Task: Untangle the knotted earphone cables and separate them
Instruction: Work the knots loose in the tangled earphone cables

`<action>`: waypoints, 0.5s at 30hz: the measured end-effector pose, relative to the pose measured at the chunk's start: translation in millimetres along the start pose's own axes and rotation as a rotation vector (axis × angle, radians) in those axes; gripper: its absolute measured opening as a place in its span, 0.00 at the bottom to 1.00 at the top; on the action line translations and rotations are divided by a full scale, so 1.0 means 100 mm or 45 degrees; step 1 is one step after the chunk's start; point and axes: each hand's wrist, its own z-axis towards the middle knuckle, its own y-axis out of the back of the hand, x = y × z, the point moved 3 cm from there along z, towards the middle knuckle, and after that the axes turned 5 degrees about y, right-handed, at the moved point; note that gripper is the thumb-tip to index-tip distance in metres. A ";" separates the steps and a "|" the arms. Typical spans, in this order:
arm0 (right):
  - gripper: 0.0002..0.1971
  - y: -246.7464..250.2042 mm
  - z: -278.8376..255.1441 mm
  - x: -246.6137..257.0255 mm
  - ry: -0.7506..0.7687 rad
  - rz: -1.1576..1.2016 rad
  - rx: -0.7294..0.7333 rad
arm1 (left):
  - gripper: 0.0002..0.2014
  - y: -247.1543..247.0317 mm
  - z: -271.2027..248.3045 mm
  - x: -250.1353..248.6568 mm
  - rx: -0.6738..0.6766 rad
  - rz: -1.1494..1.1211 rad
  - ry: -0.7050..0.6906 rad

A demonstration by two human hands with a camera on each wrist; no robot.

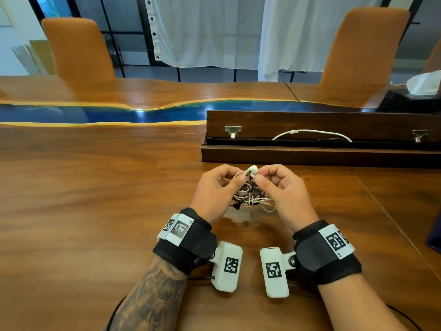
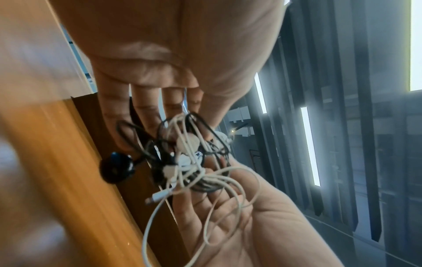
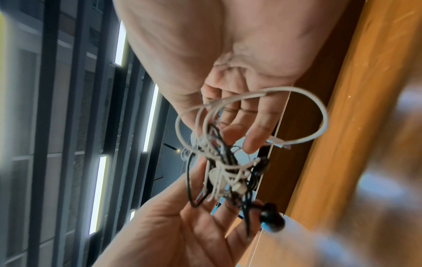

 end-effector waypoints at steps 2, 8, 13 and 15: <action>0.07 0.01 0.01 -0.01 -0.004 -0.006 -0.010 | 0.03 0.03 -0.01 -0.03 -0.026 -0.041 -0.021; 0.10 0.04 0.03 0.01 0.013 -0.056 0.015 | 0.05 0.06 -0.03 -0.09 -0.077 -0.105 -0.052; 0.08 -0.01 0.01 0.01 0.007 -0.054 0.118 | 0.06 0.02 -0.03 -0.08 -0.062 -0.064 -0.062; 0.11 -0.01 0.01 0.00 0.040 -0.093 0.154 | 0.07 0.03 -0.01 -0.07 -0.051 -0.086 -0.072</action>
